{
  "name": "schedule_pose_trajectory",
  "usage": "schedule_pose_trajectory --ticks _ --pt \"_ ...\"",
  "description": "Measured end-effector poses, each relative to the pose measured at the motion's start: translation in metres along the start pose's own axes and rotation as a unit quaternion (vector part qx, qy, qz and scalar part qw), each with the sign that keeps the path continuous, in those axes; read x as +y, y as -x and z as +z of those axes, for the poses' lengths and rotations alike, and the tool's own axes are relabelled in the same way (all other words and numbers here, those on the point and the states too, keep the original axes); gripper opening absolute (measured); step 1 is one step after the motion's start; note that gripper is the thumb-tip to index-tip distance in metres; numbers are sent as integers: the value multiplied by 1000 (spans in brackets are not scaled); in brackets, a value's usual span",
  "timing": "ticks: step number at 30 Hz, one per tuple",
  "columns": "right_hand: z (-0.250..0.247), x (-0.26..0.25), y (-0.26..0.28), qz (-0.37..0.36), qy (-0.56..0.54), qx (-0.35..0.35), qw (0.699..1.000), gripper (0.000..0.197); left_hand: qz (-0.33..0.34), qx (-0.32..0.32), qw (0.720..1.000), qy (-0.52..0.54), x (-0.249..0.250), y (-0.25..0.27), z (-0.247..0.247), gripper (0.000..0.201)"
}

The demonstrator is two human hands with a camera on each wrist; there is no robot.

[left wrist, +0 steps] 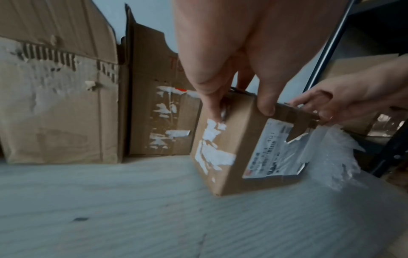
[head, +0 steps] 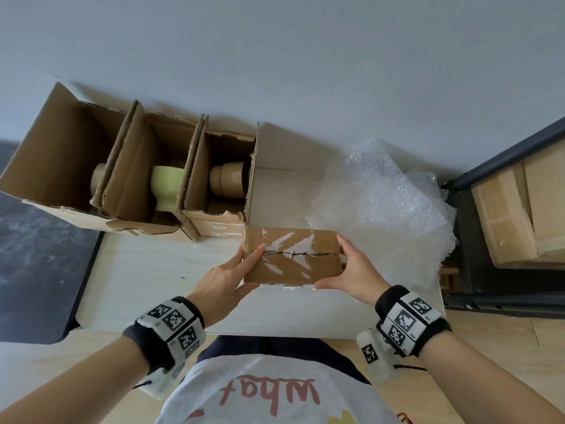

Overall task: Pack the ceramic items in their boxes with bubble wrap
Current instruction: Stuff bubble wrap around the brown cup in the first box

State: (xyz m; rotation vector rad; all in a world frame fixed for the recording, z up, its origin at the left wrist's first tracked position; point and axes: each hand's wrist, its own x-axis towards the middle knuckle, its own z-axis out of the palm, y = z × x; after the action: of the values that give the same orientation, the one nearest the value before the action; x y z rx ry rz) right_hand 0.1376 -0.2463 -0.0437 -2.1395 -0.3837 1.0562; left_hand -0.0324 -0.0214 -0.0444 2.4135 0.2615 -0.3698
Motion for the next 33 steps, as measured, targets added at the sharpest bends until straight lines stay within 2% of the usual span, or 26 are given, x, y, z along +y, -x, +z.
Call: schedule_pose_trajectory --ticks 3,8,13,15,17,20,27,30,33 --pt "-9 6 3 -9 -99 13 995 102 16 27 999 3 22 -6 -9 72" --pt "-30 18 14 25 -170 14 985 106 34 22 996 -82 62 -13 -23 68" --pt "-45 16 19 12 -227 6 974 98 60 46 986 -149 97 -35 -45 67" --pt "-49 7 9 10 -302 9 953 86 63 60 980 -178 102 -46 -59 67" --pt "-51 -8 -9 19 -374 13 927 64 58 71 974 -206 105 -59 -75 66" --pt "-56 -33 -42 51 -419 10 906 42 40 82 968 -235 109 -80 -95 66" --pt "-56 -62 -105 68 -466 -34 882 42 2 114 947 -299 119 -127 -109 65" --pt "-65 -56 -119 69 -476 -26 876 43 3 107 955 -278 116 -143 -103 67" --pt "-76 -44 -125 73 -463 -8 883 45 1 102 970 -222 111 -156 -92 69"
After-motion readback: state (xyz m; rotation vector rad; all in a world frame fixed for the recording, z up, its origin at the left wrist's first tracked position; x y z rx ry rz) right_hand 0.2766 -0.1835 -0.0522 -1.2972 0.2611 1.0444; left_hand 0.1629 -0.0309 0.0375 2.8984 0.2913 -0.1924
